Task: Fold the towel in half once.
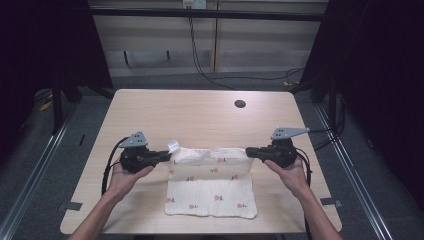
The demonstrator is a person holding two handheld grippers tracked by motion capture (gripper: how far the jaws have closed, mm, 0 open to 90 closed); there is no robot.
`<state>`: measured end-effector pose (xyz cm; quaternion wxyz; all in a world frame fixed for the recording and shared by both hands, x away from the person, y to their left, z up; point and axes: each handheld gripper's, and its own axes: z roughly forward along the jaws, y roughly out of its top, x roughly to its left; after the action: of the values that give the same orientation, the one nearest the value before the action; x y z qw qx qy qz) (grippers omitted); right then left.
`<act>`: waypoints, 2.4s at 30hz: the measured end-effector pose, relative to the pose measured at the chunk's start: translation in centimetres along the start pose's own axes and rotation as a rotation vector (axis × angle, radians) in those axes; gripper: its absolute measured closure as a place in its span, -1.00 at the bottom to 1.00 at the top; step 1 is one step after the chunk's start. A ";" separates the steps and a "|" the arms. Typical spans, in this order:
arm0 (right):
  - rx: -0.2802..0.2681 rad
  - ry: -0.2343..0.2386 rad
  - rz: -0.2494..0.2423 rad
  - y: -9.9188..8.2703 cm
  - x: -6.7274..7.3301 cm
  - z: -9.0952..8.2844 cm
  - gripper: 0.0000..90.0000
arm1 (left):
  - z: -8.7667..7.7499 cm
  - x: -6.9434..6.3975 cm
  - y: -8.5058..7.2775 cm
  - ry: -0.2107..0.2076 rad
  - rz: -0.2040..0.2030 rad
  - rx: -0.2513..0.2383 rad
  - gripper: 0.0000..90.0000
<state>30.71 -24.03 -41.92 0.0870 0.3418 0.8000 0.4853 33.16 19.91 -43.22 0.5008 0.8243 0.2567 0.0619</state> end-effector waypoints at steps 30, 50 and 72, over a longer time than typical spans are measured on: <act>0.082 0.022 -0.011 -5.3 2.9 -0.6 0.94 | 1.0 -3.0 -4.7 -0.059 0.012 0.121 0.90; 0.235 0.087 -0.029 -8.4 4.8 0.2 0.79 | 1.5 -5.5 -6.5 -0.128 0.094 0.253 0.81; 0.266 0.093 -0.017 -10.3 6.7 -1.4 0.57 | -0.3 -7.1 -7.8 -0.172 0.097 0.287 0.44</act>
<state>20.25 -23.90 -48.55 0.0081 0.3207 0.8634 0.3895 24.13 19.59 -48.63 0.3943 0.9011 0.1790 -0.0223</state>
